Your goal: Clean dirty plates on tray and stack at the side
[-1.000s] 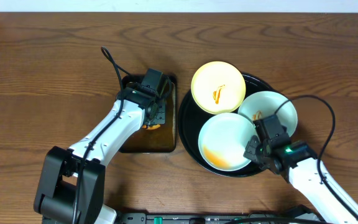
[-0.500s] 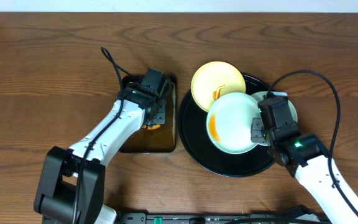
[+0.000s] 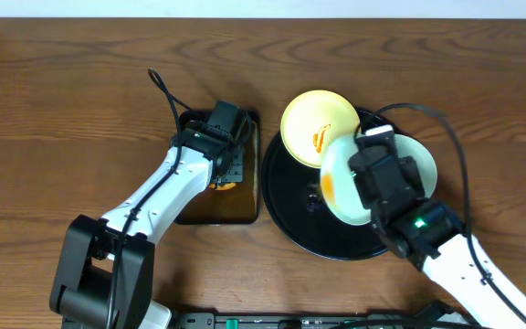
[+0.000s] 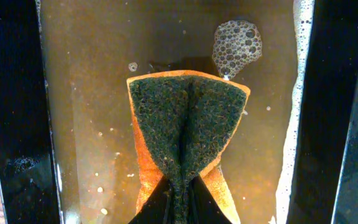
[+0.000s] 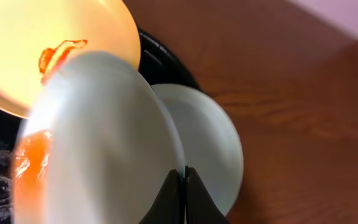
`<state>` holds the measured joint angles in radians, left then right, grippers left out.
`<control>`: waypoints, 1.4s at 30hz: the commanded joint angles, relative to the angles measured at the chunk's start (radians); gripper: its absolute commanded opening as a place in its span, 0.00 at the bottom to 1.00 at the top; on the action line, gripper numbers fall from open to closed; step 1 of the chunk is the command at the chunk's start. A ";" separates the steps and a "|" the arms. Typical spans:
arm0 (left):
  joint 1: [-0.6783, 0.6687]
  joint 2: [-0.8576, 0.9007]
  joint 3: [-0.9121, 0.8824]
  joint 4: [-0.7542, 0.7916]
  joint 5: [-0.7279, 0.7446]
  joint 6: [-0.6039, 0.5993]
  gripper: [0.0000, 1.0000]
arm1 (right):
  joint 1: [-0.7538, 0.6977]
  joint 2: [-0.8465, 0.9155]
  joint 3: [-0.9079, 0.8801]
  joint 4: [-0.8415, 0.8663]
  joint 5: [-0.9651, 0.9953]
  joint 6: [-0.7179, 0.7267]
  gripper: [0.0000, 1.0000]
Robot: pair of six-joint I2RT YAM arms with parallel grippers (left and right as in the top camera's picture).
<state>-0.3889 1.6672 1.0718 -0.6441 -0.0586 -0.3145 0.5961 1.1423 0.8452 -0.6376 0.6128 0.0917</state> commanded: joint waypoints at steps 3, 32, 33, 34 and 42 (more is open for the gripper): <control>0.003 -0.002 0.000 0.006 -0.002 -0.006 0.08 | 0.117 -0.016 0.025 0.021 0.243 -0.112 0.01; 0.002 -0.002 0.000 0.005 -0.002 -0.006 0.08 | -0.185 -0.005 0.023 -0.296 -0.333 0.516 0.47; 0.002 -0.002 0.000 0.005 -0.002 -0.006 0.08 | -0.210 -0.003 0.023 -0.315 -0.358 0.531 0.47; 0.002 -0.002 0.000 0.005 -0.002 -0.006 0.08 | -0.234 0.000 0.020 -0.332 -0.380 0.543 0.47; 0.002 -0.002 0.000 0.005 -0.002 -0.006 0.08 | -0.386 0.008 -0.113 -0.316 -0.580 0.588 0.45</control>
<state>-0.3889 1.6672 1.0718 -0.6392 -0.0582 -0.3145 0.2352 1.1450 0.7891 -0.9718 0.1223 0.6304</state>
